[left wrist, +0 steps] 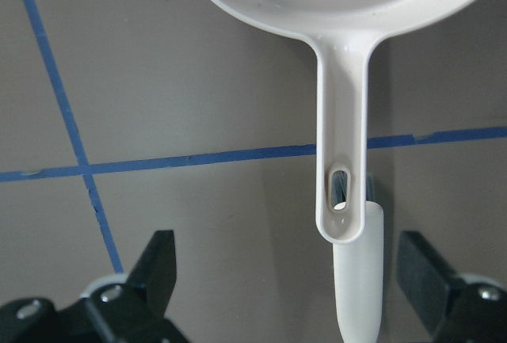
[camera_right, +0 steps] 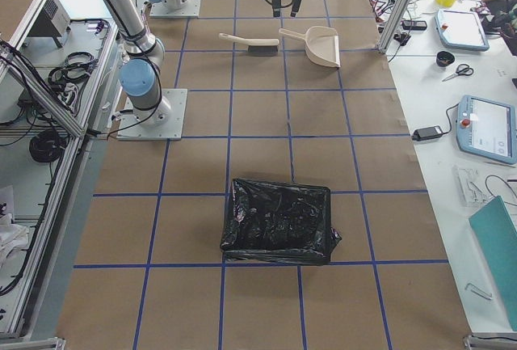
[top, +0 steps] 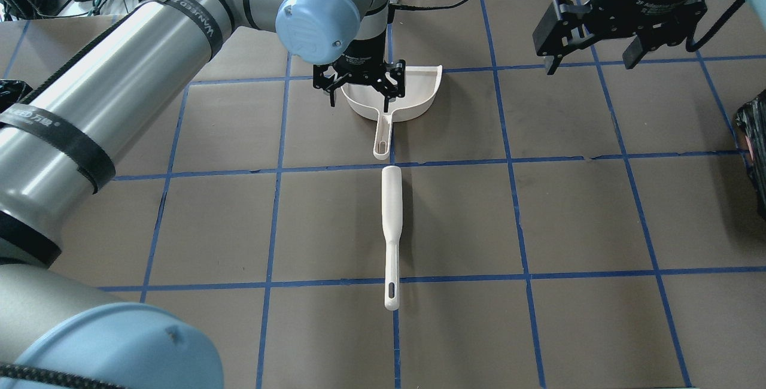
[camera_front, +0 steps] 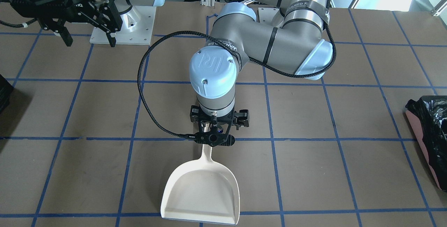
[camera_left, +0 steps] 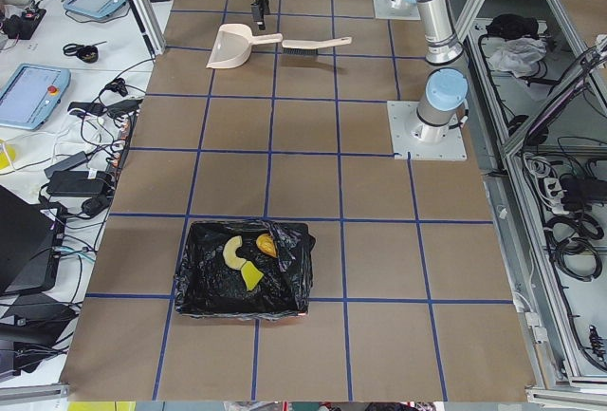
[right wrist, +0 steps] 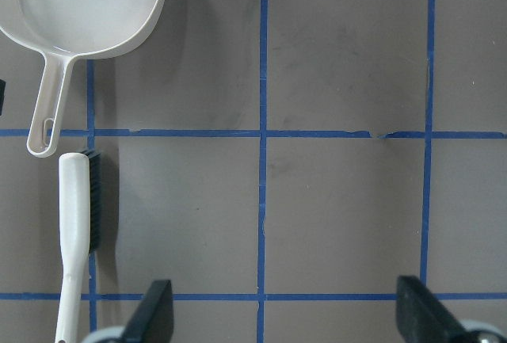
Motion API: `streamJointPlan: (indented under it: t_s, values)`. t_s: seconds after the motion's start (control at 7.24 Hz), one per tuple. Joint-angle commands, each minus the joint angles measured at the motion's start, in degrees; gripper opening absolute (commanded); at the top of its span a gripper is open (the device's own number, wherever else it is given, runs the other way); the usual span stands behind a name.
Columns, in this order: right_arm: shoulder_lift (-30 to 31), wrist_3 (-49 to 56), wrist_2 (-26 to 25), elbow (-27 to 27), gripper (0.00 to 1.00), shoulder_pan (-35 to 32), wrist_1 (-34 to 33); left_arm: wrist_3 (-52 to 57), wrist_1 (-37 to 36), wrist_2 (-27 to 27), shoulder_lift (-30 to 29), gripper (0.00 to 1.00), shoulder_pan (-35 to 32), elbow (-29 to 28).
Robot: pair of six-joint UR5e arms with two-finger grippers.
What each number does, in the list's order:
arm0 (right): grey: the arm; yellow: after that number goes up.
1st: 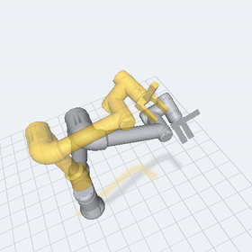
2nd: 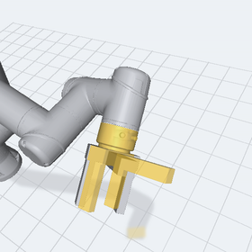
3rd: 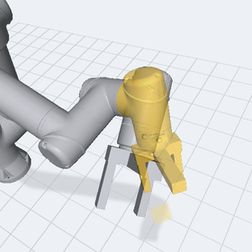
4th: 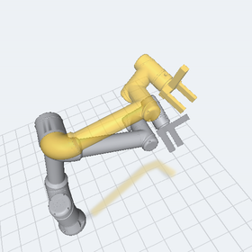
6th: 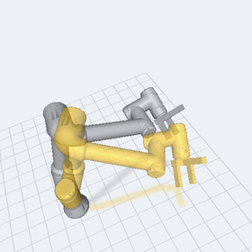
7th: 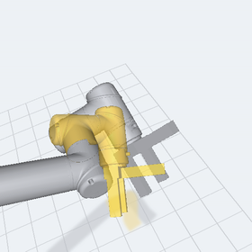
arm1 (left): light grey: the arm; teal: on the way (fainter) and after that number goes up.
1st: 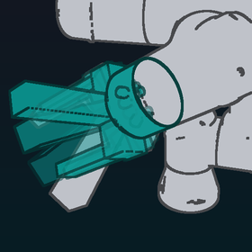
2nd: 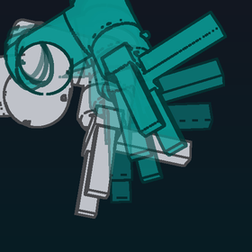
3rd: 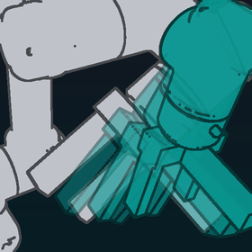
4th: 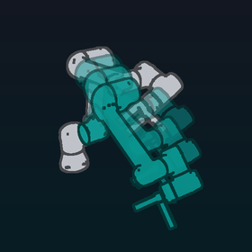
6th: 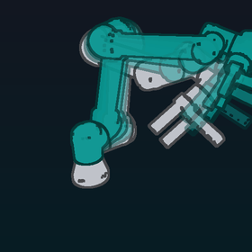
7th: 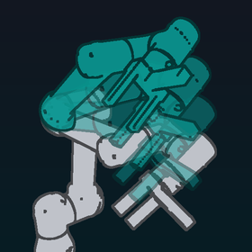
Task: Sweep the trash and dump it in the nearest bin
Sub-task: 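Open the left gripper and lift it off the dustpan handle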
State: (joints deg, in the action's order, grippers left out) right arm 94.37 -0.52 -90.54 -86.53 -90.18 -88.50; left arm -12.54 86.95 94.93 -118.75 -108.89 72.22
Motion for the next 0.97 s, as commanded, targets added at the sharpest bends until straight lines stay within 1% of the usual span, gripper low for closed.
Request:
streamJointPlan:
  t_s: [0.0,0.28,0.41,0.83]
  values:
    - [-0.1,-4.5,1.3,0.0,1.0,-0.2,0.0,0.6,0.0,3.8,4.0,1.0,2.3,2.0]
    - [-0.1,-4.5,1.3,0.0,1.0,-0.2,0.0,1.5,0.1,4.7,8.4,1.0,5.5,2.0]
    - [-0.1,-4.5,1.2,0.0,1.0,-0.2,0.0,4.4,0.5,4.5,10.7,1.0,7.4,2.2]
    - [0.0,-4.4,1.3,0.0,1.0,-0.2,0.0,5.4,0.6,6.1,17.7,1.0,8.9,4.0]
